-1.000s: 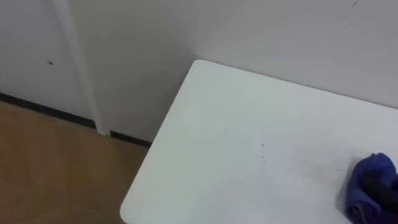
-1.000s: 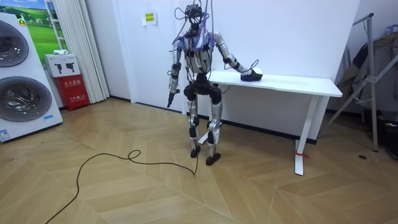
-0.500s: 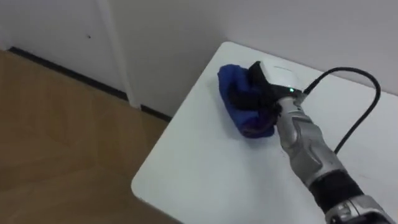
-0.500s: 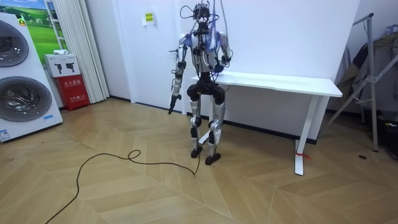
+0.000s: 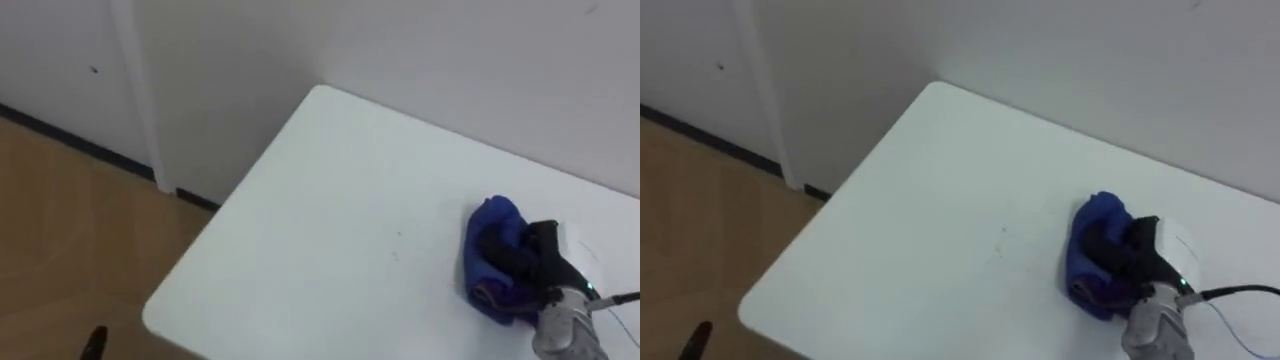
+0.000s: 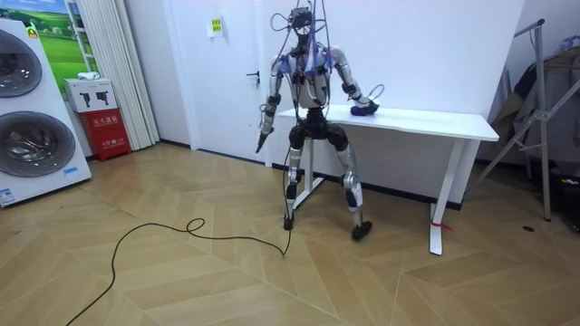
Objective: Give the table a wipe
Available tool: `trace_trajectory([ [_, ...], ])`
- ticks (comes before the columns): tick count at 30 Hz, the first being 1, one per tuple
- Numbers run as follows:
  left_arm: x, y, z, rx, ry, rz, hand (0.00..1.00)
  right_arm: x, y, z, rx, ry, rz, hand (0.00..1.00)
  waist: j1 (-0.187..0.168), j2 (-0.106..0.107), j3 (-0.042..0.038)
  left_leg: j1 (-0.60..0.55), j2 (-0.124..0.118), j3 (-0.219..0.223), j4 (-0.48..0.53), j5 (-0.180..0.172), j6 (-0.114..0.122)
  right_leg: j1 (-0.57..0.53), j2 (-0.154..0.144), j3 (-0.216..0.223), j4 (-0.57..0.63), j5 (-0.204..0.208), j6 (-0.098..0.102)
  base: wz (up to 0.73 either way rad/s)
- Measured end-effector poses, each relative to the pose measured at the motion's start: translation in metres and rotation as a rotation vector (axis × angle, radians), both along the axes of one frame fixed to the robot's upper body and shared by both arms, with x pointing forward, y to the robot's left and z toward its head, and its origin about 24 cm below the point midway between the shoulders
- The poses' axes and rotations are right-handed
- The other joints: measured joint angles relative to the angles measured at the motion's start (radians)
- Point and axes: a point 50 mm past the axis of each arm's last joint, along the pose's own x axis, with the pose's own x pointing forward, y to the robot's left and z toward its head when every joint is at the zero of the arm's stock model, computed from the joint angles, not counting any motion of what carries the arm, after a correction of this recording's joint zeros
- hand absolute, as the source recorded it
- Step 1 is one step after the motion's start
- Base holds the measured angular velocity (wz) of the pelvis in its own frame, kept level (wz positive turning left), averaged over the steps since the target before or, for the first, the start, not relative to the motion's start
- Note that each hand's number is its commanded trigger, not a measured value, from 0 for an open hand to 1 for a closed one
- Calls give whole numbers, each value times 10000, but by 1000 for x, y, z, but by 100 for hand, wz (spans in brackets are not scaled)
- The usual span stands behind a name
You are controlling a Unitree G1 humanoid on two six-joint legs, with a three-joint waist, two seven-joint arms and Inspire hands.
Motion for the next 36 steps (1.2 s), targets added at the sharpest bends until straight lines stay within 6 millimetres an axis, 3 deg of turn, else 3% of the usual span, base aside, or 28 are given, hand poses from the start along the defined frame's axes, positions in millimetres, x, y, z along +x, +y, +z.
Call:
trace_trajectory([
  [1, -2, -1, -1, -51, 24, 45, 0, 3, 1, 1, 36, 6, 152, 100, 37, 4, -1, 167, 375, 40, -111, 110, -411, -19, 415, -1, -101, 114, 34, -40],
  [2, -2, -2, -1, -131, -38, 153, 0, 5, 3, 2, 30, -21, 282, 100, 89, 4, -1, 270, 576, 81, -183, 179, -632, -55, 644, -8, -10, 158, -21, -44],
  [3, -1, -7, -3, -430, -257, 471, 0, 13, 7, 8, -32, -223, 596, 100, 225, 119, -41, 376, 987, 173, -309, 327, -1077, -197, 931, -493, 539, -163, 467, -47],
  [4, -1, -17, -8, -868, -408, 749, 0, 25, 11, 15, -209, -376, 988, 100, 299, 451, -9, 545, 1505, 132, -657, 653, -1171, -529, 1406, -595, 1173, -669, 76, -42],
  [5, -2, -23, -10, -1055, -426, 816, 0, 32, 15, 18, -269, -434, 1214, 100, 318, 479, -7, 595, 1593, 119, -820, 858, -906, -721, 1514, -596, 1463, -908, -66, -25],
  [6, -2, -33, -15, -1374, -418, 858, 0, 45, 22, 26, -555, -433, 1694, 100, 397, 447, 54, 620, 1509, 148, -999, 1265, -603, -962, 1666, -468, 1813, -1292, -307, -14],
  [8, -5, -45, -20, -1706, -296, 819, 0, 63, 33, 35, -1096, -263, 2394, 100, 647, 377, 106, 511, 1085, 303, -944, 1357, -540, -1191, 1911, -387, 1859, -1648, -578, -15],
  [9, -7, -48, -21, -1789, -161, 670, 0, 78, 43, 45, -1490, -286, 2944, 100, 782, 444, 163, 280, 782, 313, -656, 1339, -507, -1216, 2112, -323, 1818, -1722, -820, 0],
  [10, -9, -49, -22, -1828, -90, 653, 0, 93, 52, 58, -1751, -476, 3399, 100, 811, 428, 333, -85, 446, 246, -222, 1225, -320, -1255, 2222, -239, 1792, -1791, -1030, 10],
  [11, -11, -49, -22, -1844, -20, 661, 0, 99, 56, 63, -1926, -542, 3612, 100, 876, 416, 398, -245, 180, 229, -77, 1110, -143, -1298, 2298, -109, 1787, -1821, -1137, 0],
  [13, -24, -51, -25, -2041, 469, 680, 0, 114, 64, 80, -2230, -849, 4147, 100, 1539, 477, 423, -602, -1169, 201, -112, 655, 477, -1420, 2554, 393, 1568, -1653, -1498, -36],
  [14, -30, -52, -26, -2086, 629, 731, 0, 116, 66, 82, -2263, -907, 4233, 100, 1698, 543, 408, -668, -1468, 147, -256, 625, 529, -1395, 2631, 449, 1450, -1617, -1534, -42],
  [15, -41, -53, -28, -2103, 926, 847, 0, 119, 68, 85, -2292, -1041, 4323, 100, 1847, 638, 391, -819, -2032, 77, -613, 724, 882, -1316, 2783, 481, 1212, -1554, -1574, -22],
  [16, -50, -52, -28, -2023, 1212, 973, 0, 119, 70, 85, -2266, -1078, 4465, 100, 1828, 602, 372, -786, -2256, 42, -991, 1102, 1324, -1278, 2869, 442, 932, -1500, -1576, -4],
  [20, -52, -60, -30, -2234, 1294, 1055, 0, 97, 51, 68, -2252, -1052, 3937, 100, 1401, 573, 395, -592, -2440, -42, -1981, 1619, 1328, -1020, 2893, -12, 66, -1109, -1578, 24],
  [22, -48, -58, -29, -2124, 1152, 1033, 0, 72, 38, 51, -2104, -1265, 3339, 100, 697, 484, 351, -317, -2640, -348, -2522, 1931, 1345, -750, 2852, -234, -221, -1059, -1508, 43],
  [23, -47, -56, -28, -2077, 1047, 1073, 0, 64, 34, 46, -2091, -1212, 3134, 100, 605, 437, 333, -191, -2660, -374, -2640, 1952, 1323, -649, 2842, -259, -268, -1087, -1457, 25],
  [24, -43, -52, -26, -1967, 788, 1152, 0, 47, 22, 36, -1950, -1035, 2603, 100, 406, 326, 302, -8, -2688, -456, -2786, 1962, 1304, -439, 2822, -337, -337, -1141, -1349, 28],
  [25, -38, -47, -22, -1789, 513, 1097, 0, 25, 9, 25, -1837, -740, 1920, 100, 91, 228, 191, 9, -2727, -618, -2767, 1971, 1308, -241, 2806, -580, -464, -1145, -1340, 36],
  [27, -33, -39, -16, -1474, -28, 1214, 0, -4, -9, 12, -1756, -247, 908, 100, -64, -28, 21, 121, -2729, -621, -2764, 1984, 1329, 15, 2817, -667, -584, -1110, -1293, 21],
  [28, -28, -39, -14, -1419, -250, 1160, 0, -17, -17, 6, -1623, 59, 431, 100, -25, -84, 8, 311, -2726, -604, -2735, 1944, 1369, 223, 2838, -614, -667, -1096, -1303, -12],
  [31, -18, -48, -17, -1728, -387, 879, 0, -19, -22, 6, -1496, 155, -103, 100, 22, 30, -7, 344, -2708, -524, -2580, 1817, 1466, 193, 2829, -472, -633, -1079, -1284, -31],
  [33, -12, -52, -18, -1817, -454, 748, 0, -7, -15, 11, -1758, 250, 123, 100, 369, 118, 11, 361, -2713, -498, -2623, 1809, 1479, 65, 2845, -293, -620, -1023, -1270, -61],
  [34, -10, -54, -19, -1875, -404, 662, 0, 7, -5, 15, -2036, 362, 651, 100, 714, 183, 18, 366, -2712, -486, -2623, 1799, 1494, 3, 2859, -179, -609, -910, -1292, -84],
  [35, -9, -55, -20, -1896, -347, 594, 0, 16, 3, 19, -2119, 365, 1055, 100, 821, 214, 43, 363, -2710, -500, -2625, 1800, 1493, -29, 2852, -199, -626, -844, -1299, -87],
  [36, -8, -57, -21, -1913, -182, 445, 0, 35, 26, 27, -2400, 354, 2240, 100, 1058, 225, 61, 328, -2708, -510, -2673, 1800, 1492, -167, 2841, -219, -618, -735, -1310, -81],
])
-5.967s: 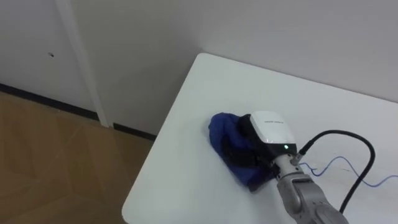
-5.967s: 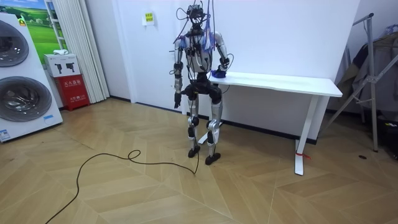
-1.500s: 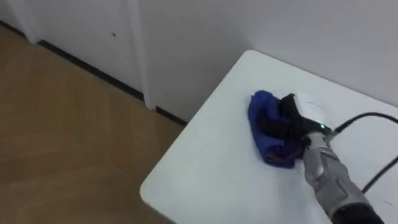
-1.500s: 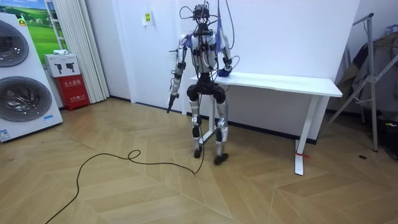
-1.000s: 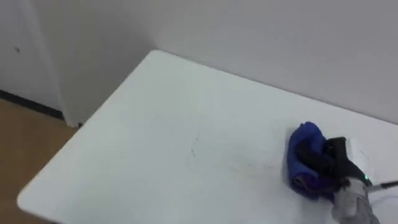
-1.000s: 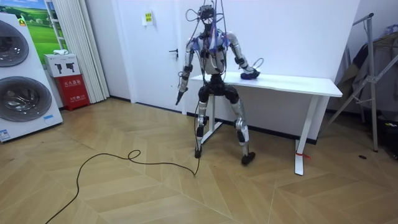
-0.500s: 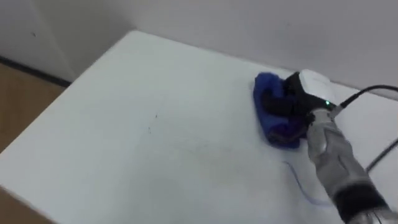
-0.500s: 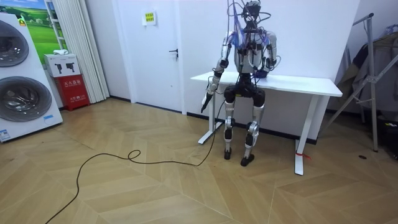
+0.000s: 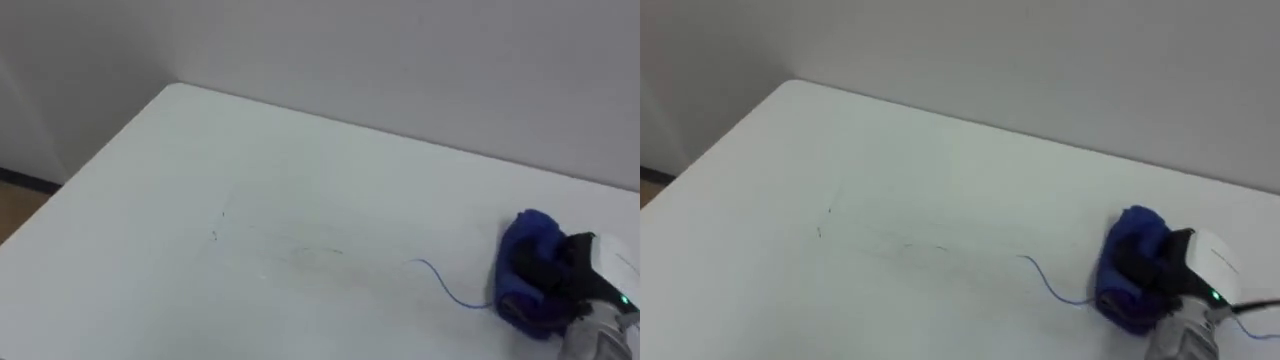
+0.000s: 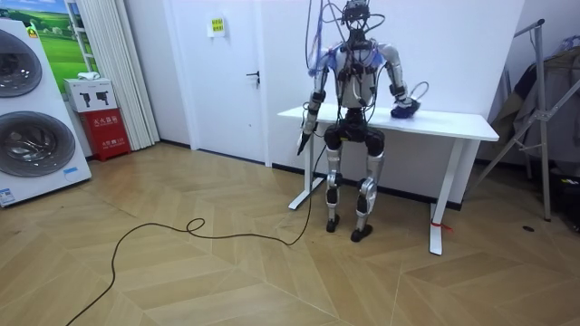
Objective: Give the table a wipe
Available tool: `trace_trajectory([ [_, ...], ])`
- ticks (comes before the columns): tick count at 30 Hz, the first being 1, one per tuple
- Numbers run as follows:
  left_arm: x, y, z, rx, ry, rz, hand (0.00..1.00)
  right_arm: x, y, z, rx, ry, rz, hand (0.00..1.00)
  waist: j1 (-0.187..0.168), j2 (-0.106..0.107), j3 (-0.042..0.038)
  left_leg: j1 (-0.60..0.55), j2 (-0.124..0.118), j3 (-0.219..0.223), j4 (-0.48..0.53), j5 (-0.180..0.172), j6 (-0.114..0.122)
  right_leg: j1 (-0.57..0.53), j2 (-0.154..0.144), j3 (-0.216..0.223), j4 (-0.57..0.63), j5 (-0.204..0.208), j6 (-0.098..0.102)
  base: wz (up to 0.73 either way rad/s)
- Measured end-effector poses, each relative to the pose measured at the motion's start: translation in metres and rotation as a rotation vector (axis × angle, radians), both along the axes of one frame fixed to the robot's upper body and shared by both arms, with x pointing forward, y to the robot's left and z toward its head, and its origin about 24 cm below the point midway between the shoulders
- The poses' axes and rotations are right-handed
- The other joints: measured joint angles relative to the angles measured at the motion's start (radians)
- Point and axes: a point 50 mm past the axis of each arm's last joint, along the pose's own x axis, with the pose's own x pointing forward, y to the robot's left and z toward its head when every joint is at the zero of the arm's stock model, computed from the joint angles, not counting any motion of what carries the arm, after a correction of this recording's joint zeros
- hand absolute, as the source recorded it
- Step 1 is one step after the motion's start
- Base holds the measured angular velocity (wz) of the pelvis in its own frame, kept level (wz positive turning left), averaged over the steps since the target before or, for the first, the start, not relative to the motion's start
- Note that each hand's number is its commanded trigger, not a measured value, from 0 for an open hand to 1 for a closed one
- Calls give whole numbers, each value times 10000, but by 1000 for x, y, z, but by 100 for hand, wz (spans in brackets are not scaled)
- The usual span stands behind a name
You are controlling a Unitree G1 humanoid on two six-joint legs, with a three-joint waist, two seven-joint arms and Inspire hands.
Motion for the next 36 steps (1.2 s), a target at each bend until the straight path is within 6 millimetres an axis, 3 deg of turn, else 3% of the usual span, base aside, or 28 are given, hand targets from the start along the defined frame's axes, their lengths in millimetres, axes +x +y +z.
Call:
trace_trajectory([
  [1, 3, -2, -3, -63, 250, -252, 0, 21, 36, 11, -190, -85, 1563, 100, 332, 15, 33, -49, -4, -107, -34, 4, -10, -127, 52, -47, -24, 87, -27, -74],
  [2, 5, -3, -4, -79, 383, -367, 0, 31, 58, 18, -246, -203, 2400, 100, 395, 6, 63, -108, -12, -196, -29, -6, -26, -192, 70, -92, -36, 105, -45, -43],
  [4, 16, -8, -7, -51, 638, -1022, 0, 61, 146, 48, -402, -773, 5518, 100, 829, -54, 269, -326, 27, -362, -22, 53, -227, -325, 107, -360, -139, 172, -154, 8],
  [6, 29, -13, -7, -22, 562, -1513, 0, 67, 194, 65, -41, -1003, 7011, 100, 1112, -93, 322, -471, 5, -687, -25, 81, -330, -315, 151, -632, -252, 126, -165, 63],
  [7, 33, -16, -6, -31, 513, -1666, 0, 65, 217, 70, 139, -956, 7852, 100, 1524, -86, 333, -490, -19, -868, -85, 72, -367, -310, 154, -848, -326, 86, -220, 66],
  [8, 33, -18, -7, -55, 516, -1652, 0, 63, 225, 72, 192, -910, 8200, 100, 1716, -71, 350, -497, -40, -941, -121, 88, -367, -293, 157, -908, -355, 76, -244, 42],
  [9, 32, -23, -8, -181, 525, -1670, 0, 62, 237, 76, 174, -839, 8725, 100, 1999, 11, 509, -533, -78, -1052, -158, 156, -371, -264, 149, -945, -367, 78, -247, 34],
  [10, 29, -27, -10, -253, 625, -1798, 0, 59, 240, 71, 168, -595, 8976, 100, 2037, 114, 588, -691, -118, -1182, -191, 261, -354, -327, 133, -1103, -379, 112, -255, 35],
  [12, 20, -24, -11, -207, 831, -1761, 0, 51, 234, 60, 776, -476, 8631, 100, 1975, 114, 586, -784, -157, -1299, -191, 317, -337, -354, 88, -1261, -378, 110, -240, 25],
  [15, 10, -20, -11, -77, 1005, -1558, 0, 37, 220, 40, 1495, -367, 8231, 100, 1609, 24, 506, -690, -209, -1381, -106, 208, -342, -126, 39, -1403, -419, -62, -45, 15],
  [17, 8, -18, -11, -29, 997, -1412, 0, 25, 207, 27, 2124, -542, 7692, 100, 1346, -37, 446, -567, -238, -1354, -107, 194, -323, 11, -5, -1453, -404, -82, -3, 19],
  [19, 3, -10, -9, 429, 1069, -1133, 0, 2, 185, 7, 3040, -765, 6580, 100, 883, -138, 295, -398, -292, -1280, -106, 181, -258, 134, -96, -1479, -375, -88, 81, 11],
  [20, 1, -7, -9, 603, 1138, -1085, 0, -4, 179, 2, 3320, -841, 6190, 100, 675, -143, 288, -354, -318, -1291, -106, 180, -235, 197, -108, -1456, -376, -92, 114, 21],
  [22, -2, 2, -7, 1270, 1244, -818, 0, -38, 138, -12, 3514, -1268, 4448, 100, 112, -130, 136, -305, -341, -1154, -136, 201, -116, 224, -180, -1249, -348, -79, 211, 16],
  [23, -4, 5, -6, 1437, 1255, -700, 0, -46, 127, -14, 3503, -1392, 4016, 100, -24, -109, 122, -300, -355, -1116, -131, 189, -80, 228, -190, -1174, -351, -77, 220, -6],
  [25, -4, 16, -2, 1874, 1089, -18, 0, -72, 81, -22, 3242, -1869, 2009, 100, -535, -86, 105, -287, -414, -962, -126, 158, 28, 252, -261, -1036, -365, -24, 307, -7],
  [26, -4, 19, -1, 1963, 1063, 81, 0, -77, 70, -23, 3115, -1970, 1505, 100, -696, -90, 105, -250, -422, -891, -118, 148, 45, 240, -248, -875, -365, -19, 314, -5],
  [28, -8, 24, 1, 2021, 1034, 384, 0, -101, 26, -28, 2381, -2196, -413, 100, -917, 12, 51, -121, -467, -676, -126, 43, 209, 249, -227, -299, -362, 26, 388, -30],
  [29, -10, 24, 1, 2011, 1056, 426, 0, -105, 17, -29, 2229, -2221, -809, 100, -988, 44, 23, -90, -476, -612, -122, 11, 254, 256, -228, -241, -374, 38, 410, -31],
  [31, -19, 26, 3, 2014, 1020, 408, 0, -118, -10, -31, 1832, -2318, -2205, 100, -1545, 68, 10, 34, -575, -585, -104, -65, 370, 329, -230, 74, -403, 36, 479, -4],
  [34, -23, 28, 7, 2070, 851, 426, 0, -131, -32, -33, 1443, -2118, -3283, 100, -1753, 8, -54, 177, -668, -496, -93, -121, 459, 339, -183, 757, -392, 42, 493, -9],
  [36, -27, 30, 9, 2158, 731, 375, 0, -138, -42, -34, 1220, -1906, -3664, 100, -1728, -55, -111, 231, -716, -473, -90, -141, 490, 367, -109, 971, -395, 36, 503, -2],
])
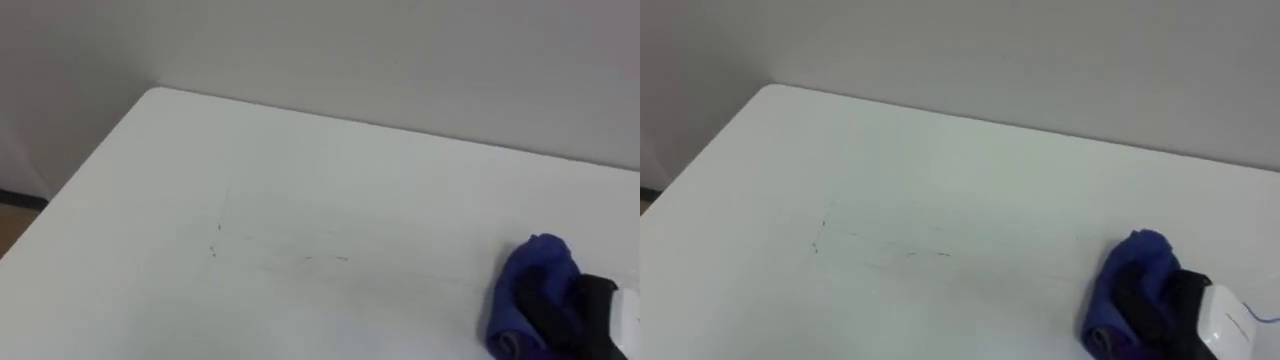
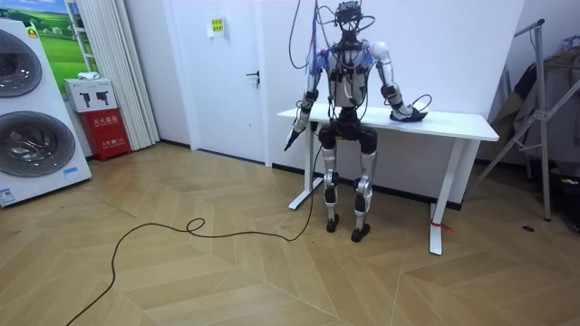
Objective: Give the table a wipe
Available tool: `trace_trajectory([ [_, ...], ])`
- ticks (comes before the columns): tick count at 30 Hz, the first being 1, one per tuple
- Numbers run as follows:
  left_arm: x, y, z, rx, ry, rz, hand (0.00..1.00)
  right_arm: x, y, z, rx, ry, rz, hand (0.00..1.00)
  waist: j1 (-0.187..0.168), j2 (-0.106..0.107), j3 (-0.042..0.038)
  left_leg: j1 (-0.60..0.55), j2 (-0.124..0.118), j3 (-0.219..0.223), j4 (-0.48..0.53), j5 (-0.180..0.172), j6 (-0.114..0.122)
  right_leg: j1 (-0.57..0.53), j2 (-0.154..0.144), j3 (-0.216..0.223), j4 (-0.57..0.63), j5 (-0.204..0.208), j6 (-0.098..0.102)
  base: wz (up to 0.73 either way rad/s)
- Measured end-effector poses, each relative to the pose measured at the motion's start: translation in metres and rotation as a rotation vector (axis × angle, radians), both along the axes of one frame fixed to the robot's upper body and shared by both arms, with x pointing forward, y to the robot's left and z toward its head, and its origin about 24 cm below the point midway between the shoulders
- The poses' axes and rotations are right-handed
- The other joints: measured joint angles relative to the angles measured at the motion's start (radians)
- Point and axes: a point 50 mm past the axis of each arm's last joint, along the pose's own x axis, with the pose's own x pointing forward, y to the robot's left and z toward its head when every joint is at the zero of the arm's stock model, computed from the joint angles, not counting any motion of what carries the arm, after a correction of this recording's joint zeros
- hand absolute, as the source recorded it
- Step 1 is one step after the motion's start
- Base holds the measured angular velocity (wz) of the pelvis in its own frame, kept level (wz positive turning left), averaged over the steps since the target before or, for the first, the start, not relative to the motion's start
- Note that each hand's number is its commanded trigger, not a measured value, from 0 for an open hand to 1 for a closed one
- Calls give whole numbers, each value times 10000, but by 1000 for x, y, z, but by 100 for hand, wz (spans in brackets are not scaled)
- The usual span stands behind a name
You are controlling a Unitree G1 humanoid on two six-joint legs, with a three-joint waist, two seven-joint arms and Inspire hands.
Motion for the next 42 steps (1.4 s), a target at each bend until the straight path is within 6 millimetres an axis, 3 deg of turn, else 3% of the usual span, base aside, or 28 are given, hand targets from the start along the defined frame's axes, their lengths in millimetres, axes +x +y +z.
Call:
trace_trajectory([
  [5, -13, 1, 0, -204, 209, 156, 0, 1, -13, -3, 19, 734, -7, 100, 25, -76, -6, 294, -121, -15, -1, -48, 73, 298, -11, 310, 15, -5, 13, 0],
  [8, -20, -5, -5, -652, 568, 60, 0, 22, -12, 0, 69, 963, 246, 100, 176, -36, 30, 253, -157, -126, 113, -68, 93, 273, 1, 395, 32, -43, 44, -16],
  [11, -23, -16, -12, -1114, 923, -160, 0, 65, 2, 10, -831, 1602, 1594, 100, 818, 81, 134, 205, -214, -601, 164, -48, 59, 115, 33, 349, -3, -58, 19, -90],
  [13, -22, -20, -15, -1286, 1144, -171, 0, 119, 51, 28, -1701, 1647, 4266, 100, 1075, 93, 257, -49, -426, -1811, 280, -69, 93, -80, 128, -41, -300, -72, -10, -89],
  [14, -18, -21, -15, -1289, 1123, -276, 0, 132, 69, 34, -1911, 1492, 5033, 100, 1177, 88, 309, -134, -506, -2203, 337, -69, 93, -146, 215, -174, -397, -69, -17, -66],
  [15, -16, -21, -16, -1287, 1206, -462, 0, 158, 106, 48, -2316, 1133, 6577, 100, 1316, 59, 430, -222, -654, -2916, 369, -57, 76, -260, 278, -356, -528, -60, -30, -38],
  [16, -7, -24, -17, -1338, 1125, -672, 0, 174, 137, 59, -2687, 846, 7895, 100, 1491, -5, 480, -293, -853, -3611, 386, -29, 32, -387, 296, -619, -530, -58, -41, -16],
  [18, 9, -30, -17, -1404, 880, -1170, 0, 189, 164, 72, -3071, 664, 9050, 100, 1791, -135, 521, -409, -1051, -4345, 387, 46, -79, -469, 227, -977, -440, 5, -137, 78],
  [19, 15, -34, -17, -1395, 741, -1555, 0, 194, 167, 76, -3113, 747, 9217, 100, 1858, -295, 478, -490, -1053, -4348, 397, 130, -191, -442, 191, -1113, -324, 109, -200, 138],
  [20, 14, -34, -17, -1396, 723, -1594, 0, 196, 166, 77, -3131, 808, 9189, 100, 1872, -352, 505, -542, -993, -4052, 449, 204, -226, -340, 144, -1265, -294, 294, -249, 178],
  [21, 12, -35, -17, -1442, 803, -1518, 0, 194, 157, 72, -2894, 1081, 8893, 100, 1857, -330, 530, -524, -739, -3204, 583, 108, -108, -62, 79, -1712, -223, 221, -259, 170],
  [22, 4, -36, -18, -1503, 976, -1427, 0, 194, 147, 71, -2590, 1189, 8503, 100, 1951, -231, 535, -518, -555, -2472, 624, -3, -61, 43, 67, -1849, -67, -49, -242, 139],
  [23, -6, -41, -20, -1698, 1184, -1333, 0, 195, 135, 73, -2562, 1145, 8212, 100, 2084, -140, 566, -547, -493, -2349, 506, 79, -73, -40, 71, -1873, -82, -65, -252, 60],
  [24, -11, -43, -21, -1830, 1339, -1275, 0, 195, 129, 72, -2518, 1142, 8100, 100, 2079, -51, 597, -548, -493, -2314, 412, 145, -67, -43, 69, -1911, -136, -53, -234, 21],
  [26, -21, -44, -22, -1957, 1609, -1037, 0, 182, 112, 63, -2170, 914, 7482, 100, 2044, 132, 554, -490, -499, -2291, 199, 297, -54, -24, 18, -2032, -163, -27, -225, 19],
  [29, -27, -29, -17, -1600, 1381, -253, 0, 148, 88, 42, -1700, 757, 6376, 100, 1843, 31, 452, -245, -467, -2184, 22, 336, -118, 233, -26, -2152, -155, -92, -164, 13],
  [30, -30, -23, -15, -1446, 1341, 4, 0, 131, 77, 32, -1430, 886, 5778, 100, 1691, 10, 385, -112, -469, -2156, -24, 320, -102, 369, -45, -2145, -155, -148, -191, 0],
  [31, -31, -18, -13, -1298, 1298, 157, 0, 112, 63, 21, -901, 994, 4970, 100, 1538, -76, 249, -22, -464, -2051, -23, 310, -85, 472, -62, -2138, -150, -151, -186, 5],
  [32, -32, -15, -11, -1213, 1224, 282, 0, 100, 55, 15, -630, 1073, 4481, 100, 1407, -125, 207, 7, -455, -1976, -20, 301, -74, 554, -80, -2144, -135, -165, -165, 15],
  [34, -33, -8, -7, -976, 976, 561, 0, 57, 25, 1, -246, 1433, 2660, 100, 1070, -234, 33, 205, -444, -1764, -12, 218, 48, 740, -121, -1937, -70, -218, -86, 6],
  [37, -27, -2, -3, -801, 604, 695, 0, 29, -4, -5, 189, 1482, 780, 100, 633, -225, 26, 212, -503, -1727, 175, 148, 153, 731, -120, -1626, 29, -236, -59, -10],
  [42, -12, -5, -3, -833, 245, 277, 0, 16, -22, -5, 236, 1735, -67, 100, 527, -171, 4, 293, -620, -1674, 169, 192, 83, 681, -116, -1108, 23, -245, -45, -9],
])
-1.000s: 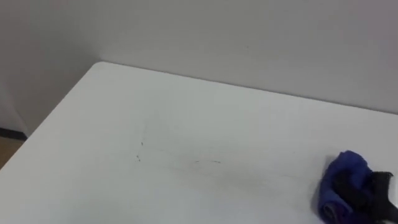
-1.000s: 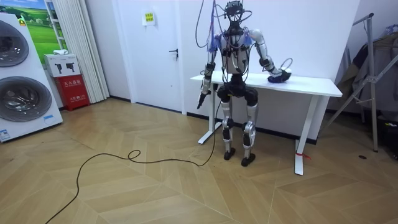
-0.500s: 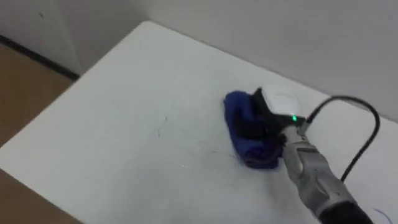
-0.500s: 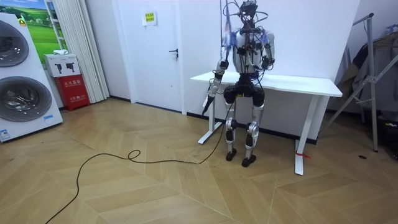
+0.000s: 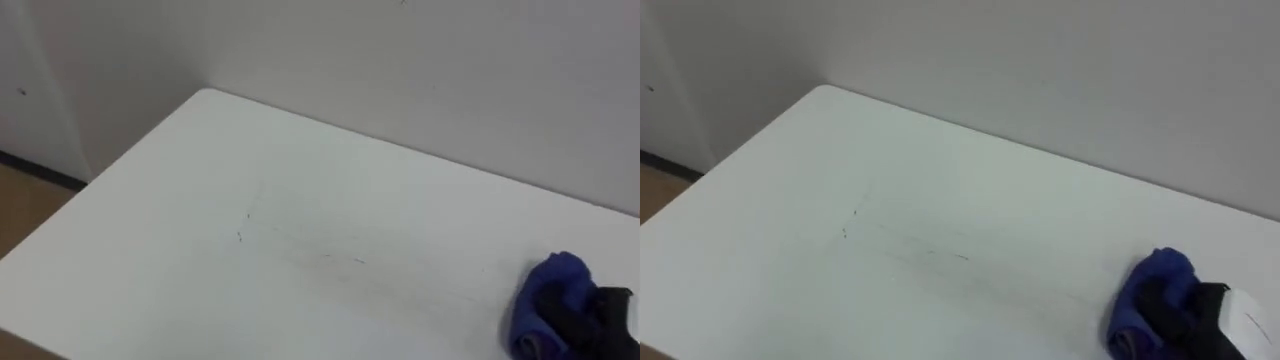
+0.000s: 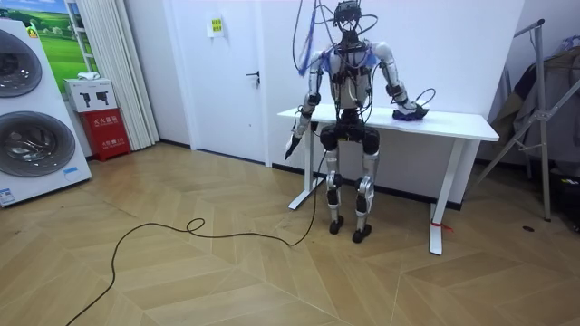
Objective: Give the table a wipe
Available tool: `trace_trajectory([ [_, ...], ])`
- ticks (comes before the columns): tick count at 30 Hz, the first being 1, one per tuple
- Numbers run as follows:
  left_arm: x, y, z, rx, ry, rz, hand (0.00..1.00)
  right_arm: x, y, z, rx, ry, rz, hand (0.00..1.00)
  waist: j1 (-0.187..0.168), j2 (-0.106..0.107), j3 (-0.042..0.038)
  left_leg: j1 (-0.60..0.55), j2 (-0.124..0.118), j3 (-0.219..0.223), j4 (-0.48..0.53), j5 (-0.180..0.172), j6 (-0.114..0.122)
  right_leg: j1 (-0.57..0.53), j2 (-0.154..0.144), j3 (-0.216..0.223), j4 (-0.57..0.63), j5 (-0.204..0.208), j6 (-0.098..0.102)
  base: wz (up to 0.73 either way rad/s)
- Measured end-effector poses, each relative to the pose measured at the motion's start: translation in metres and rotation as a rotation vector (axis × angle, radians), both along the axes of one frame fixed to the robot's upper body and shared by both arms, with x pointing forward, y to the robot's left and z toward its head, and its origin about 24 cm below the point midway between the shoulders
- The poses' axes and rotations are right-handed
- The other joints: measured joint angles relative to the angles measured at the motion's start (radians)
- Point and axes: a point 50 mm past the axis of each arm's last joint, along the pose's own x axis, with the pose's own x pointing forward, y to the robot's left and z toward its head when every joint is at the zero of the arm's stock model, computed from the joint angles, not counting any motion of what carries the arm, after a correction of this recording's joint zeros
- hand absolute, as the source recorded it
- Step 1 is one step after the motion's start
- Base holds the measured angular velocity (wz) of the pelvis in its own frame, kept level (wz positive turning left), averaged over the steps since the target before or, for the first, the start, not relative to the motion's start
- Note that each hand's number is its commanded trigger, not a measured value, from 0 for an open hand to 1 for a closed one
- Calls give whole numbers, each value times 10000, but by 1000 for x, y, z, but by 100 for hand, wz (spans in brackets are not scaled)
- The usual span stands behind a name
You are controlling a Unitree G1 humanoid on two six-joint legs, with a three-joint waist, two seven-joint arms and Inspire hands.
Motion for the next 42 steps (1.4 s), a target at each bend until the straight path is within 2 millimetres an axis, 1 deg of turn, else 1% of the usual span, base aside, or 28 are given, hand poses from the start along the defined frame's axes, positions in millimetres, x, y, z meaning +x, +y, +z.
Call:
trace_trajectory([
  [5, 1, -18, -8, -453, 315, -634, 0, 34, 14, 6, -163, 31, 259, 100, 441, 110, 37, 180, 1, 234, -135, -74, -147, -138, 176, 982, 3, 13, -16, -45],
  [8, -6, -25, -15, -711, 1007, -607, 0, 94, 63, 21, -552, 144, 2771, 100, 1142, 258, 126, 173, -14, -284, -172, -96, -122, -416, 323, 1170, -30, 41, -54, -132],
  [10, -7, -24, -16, -715, 1214, -564, 0, 154, 139, 52, -973, -786, 6059, 100, 1334, 257, 323, -93, -145, -1423, 21, -151, -35, -623, 381, 451, -392, 37, -78, -93],
  [11, -5, -24, -16, -713, 1207, -578, 0, 165, 158, 61, -1166, -1078, 6792, 100, 1345, 233, 382, -180, -227, -1790, 98, -155, -30, -687, 374, 216, -441, 37, -77, -17],
  [12, 6, -24, -16, -685, 1058, -830, 0, 183, 185, 80, -1491, -1692, 7931, 100, 1439, 170, 534, -313, -375, -2459, 235, -152, -33, -735, 347, -253, -474, 48, -91, 52],
  [13, 19, -27, -16, -697, 863, -1237, 0, 195, 195, 92, -1582, -2017, 8297, 100, 1607, 141, 592, -394, -533, -3002, 372, -128, -68, -737, 295, -610, -373, 87, -145, 83],
  [15, 23, -30, -16, -795, 712, -1418, 0, 203, 193, 98, -1662, -2020, 8238, 100, 1936, 75, 592, -346, -692, -3007, 601, -314, 110, -695, -20, -855, 240, 494, -221, 102],
  [17, 26, -34, -17, -960, 653, -1488, 0, 208, 183, 99, -1905, -1871, 8042, 100, 1934, 342, 740, -622, -165, -1385, 1183, -679, 221, -715, -290, -1127, 1357, -21, -61, 127],
  [18, 32, -35, -17, -1019, 558, -1628, 0, 208, 165, 96, -2197, -1513, 7676, 100, 1892, 536, 867, -1006, 399, 204, 1529, -912, 247, -1229, -700, -1290, 2609, -520, 283, 135],
  [19, 35, -34, -16, -933, 503, -1707, 0, 201, 147, 85, -1987, -1194, 6944, 100, 2165, 503, 791, -1258, 551, 945, 1532, -933, 242, -1744, -1519, -1184, 3758, -824, 418, 109],
  [20, 35, -32, -15, -867, 497, -1711, 0, 198, 143, 84, -1903, -1301, 6677, 100, 2270, 501, 739, -1313, 670, 1299, 1530, -959, 229, -1900, -1899, -1012, 4100, -896, 407, 63],
  [21, 29, -26, -15, -740, 693, -1578, 0, 190, 137, 74, -1924, -1114, 6450, 100, 2309, 550, 588, -1377, 945, 1707, 1566, -1013, 158, -1998, -2527, -785, 4416, -887, 405, 44],
  [22, 26, -20, -13, -616, 725, -1396, 0, 186, 133, 69, -1966, -1075, 6247, 100, 2320, 547, 567, -1359, 1211, 1983, 1549, -1022, 18, -1966, -2972, -401, 4315, -792, 429, 42],
  [23, 25, -17, -12, -545, 737, -1309, 0, 183, 132, 66, -1966, -1037, 6183, 100, 2318, 507, 543, -1363, 1368, 2207, 1545, -1018, -70, -1939, -3128, -166, 4175, -657, 424, 29],
  [24, 23, -11, -9, -400, 711, -1259, 0, 176, 129, 59, -1801, -956, 6047, 100, 2306, 371, 417, -1385, 1777, 2758, 1568, -1048, -312, -1785, -3374, 134, 3681, -309, 473, 24],
  [26, 29, -4, -6, -201, 538, -1283, 0, 164, 122, 48, -1247, -901, 5588, 100, 2136, 335, 371, -1451, 2446, 3233, 1881, -1114, -623, -1288, -3427, 207, 2604, 307, 573, 23],
  [28, 33, 4, -1, 75, 400, -1308, 0, 146, 116, 36, -932, -687, 5380, 100, 1672, 182, 243, -1568, 3403, 4144, 2275, -1054, -1059, -928, -3320, 93, 1718, 1001, 666, 4],
  [30, 35, 11, 2, 194, 179, -1028, 0, 132, 110, 27, -722, -438, 5172, 100, 1520, -5, 114, -1486, 4101, 4821, 2457, -926, -1430, -855, -2980, 121, 1348, 1184, 743, -52],
  [31, 34, 13, 4, 199, 30, -741, 0, 126, 107, 23, -640, -276, 5060, 100, 1351, -47, 85, -1340, 4612, 5235, 2528, -786, -1715, -846, -2605, 69, 1365, 1179, 752, -72],
  [32, 33, 14, 4, 203, -16, -670, 0, 123, 105, 21, -594, -230, 4960, 100, 1217, -41, 73, -1288, 4850, 5374, 2561, -729, -1817, -801, -2355, -6, 1422, 1179, 751, -71],
  [33, 32, 14, 4, 129, -176, -426, 0, 118, 98, 21, -544, -253, 4742, 100, 989, 9, 48, -1197, 5276, 5538, 2607, -534, -2143, -738, -2000, -417, 1436, 772, 1117, -60],
  [34, 31, 1, -2, -345, -352, -132, 0, 113, 83, 24, -719, -334, 4381, 100, 685, 409, 56, -1185, 5558, 5377, 2517, -368, -2416, -1079, -1697, -639, 1795, 427, 916, -55],
  [36, 33, -15, -7, -832, -556, 36, 0, 104, 65, 25, -998, -377, 3853, 100, 480, 462, 30, -1034, 5352, 4974, 1874, -156, -2546, -1463, -1499, -621, 2006, 145, 708, -39],
  [38, 31, -20, -8, -951, -697, 9, 0, 93, 53, 25, -1064, -390, 3370, 100, 221, 421, 7, -981, 4643, 4765, 1987, -223, -2372, -1592, -1492, -777, 1939, 39, 529, -22],
  [39, 33, -20, -6, -917, -908, -59, 0, 89, 50, 24, -999, -335, 3185, 100, 237, 400, 8, -839, 3970, 4408, 2317, -699, -1809, -1619, -1410, -907, 1856, 13, 485, -40],
  [40, 29, -18, -6, -850, -873, -32, 0, 89, 51, 22, -799, -237, 3117, 100, 336, 445, 25, -731, 3501, 4082, 2514, -1199, -1688, -1611, -1298, -1183, 1637, 14, 485, -52],
  [41, 27, -19, -6, -868, -797, -6, 0, 89, 52, 22, -755, -224, 3145, 100, 412, 522, 15, -699, 3326, 3926, 2470, -1422, -1550, -1579, -1160, -1281, 1484, 23, 476, -74],
  [42, 21, -20, -8, -904, -596, -34, 0, 94, 58, 22, -633, -160, 3300, 100, 671, 667, -32, -720, 3066, 3292, 2217, -1622, -1299, -1540, -745, -1222, 1185, 99, 504, -78],
])
